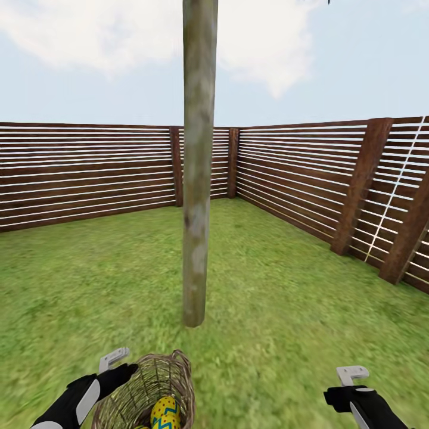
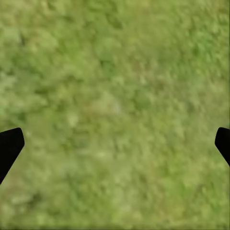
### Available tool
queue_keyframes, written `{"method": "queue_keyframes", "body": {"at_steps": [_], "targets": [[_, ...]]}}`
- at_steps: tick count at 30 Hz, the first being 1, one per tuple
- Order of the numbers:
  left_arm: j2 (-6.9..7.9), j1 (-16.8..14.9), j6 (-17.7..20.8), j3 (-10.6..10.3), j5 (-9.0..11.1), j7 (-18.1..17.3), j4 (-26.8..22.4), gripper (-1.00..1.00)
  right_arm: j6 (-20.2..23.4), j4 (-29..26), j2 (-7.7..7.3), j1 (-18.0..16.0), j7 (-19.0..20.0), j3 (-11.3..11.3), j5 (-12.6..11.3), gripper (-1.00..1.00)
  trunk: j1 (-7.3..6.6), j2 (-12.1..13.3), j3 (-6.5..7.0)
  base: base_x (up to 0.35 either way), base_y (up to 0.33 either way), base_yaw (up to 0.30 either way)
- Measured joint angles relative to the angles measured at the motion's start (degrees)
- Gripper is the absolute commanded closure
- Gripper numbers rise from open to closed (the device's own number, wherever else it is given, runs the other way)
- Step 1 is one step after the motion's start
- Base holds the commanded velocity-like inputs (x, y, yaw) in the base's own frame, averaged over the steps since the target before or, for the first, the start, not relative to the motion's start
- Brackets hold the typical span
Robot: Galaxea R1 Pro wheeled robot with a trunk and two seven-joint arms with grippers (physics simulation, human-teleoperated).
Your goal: Take the three Easter eggs out of the wicker basket on the lawn in the garden, then place them on the lawn next to a single tree (choose any tree) so that all three eggs are next to the same tree and none are left in the basket.
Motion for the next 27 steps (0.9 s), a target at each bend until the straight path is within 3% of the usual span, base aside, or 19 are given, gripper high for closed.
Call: {"method": "queue_keyframes", "body": {"at_steps": [20, 27], "targets": [[-0.13, 0.0, 0.1, -0.2, -0.2, 0.0, 0.1, -1.00, 0.0, -0.3, -0.14, 0.0, 0.0, -0.1, -0.1, -1.00, 3.95, -7.2, -3.23, 0.000, 0.000, 0.000], [-0.99, 0.0, 0.2, -0.2, -0.2, 0.0, 0.1, -1.00, 0.0, -0.3, -0.17, 0.0, 0.0, -0.1, -0.2, -1.00, 5.49, -10.0, -4.48, 0.000, 0.000, 0.000]]}}
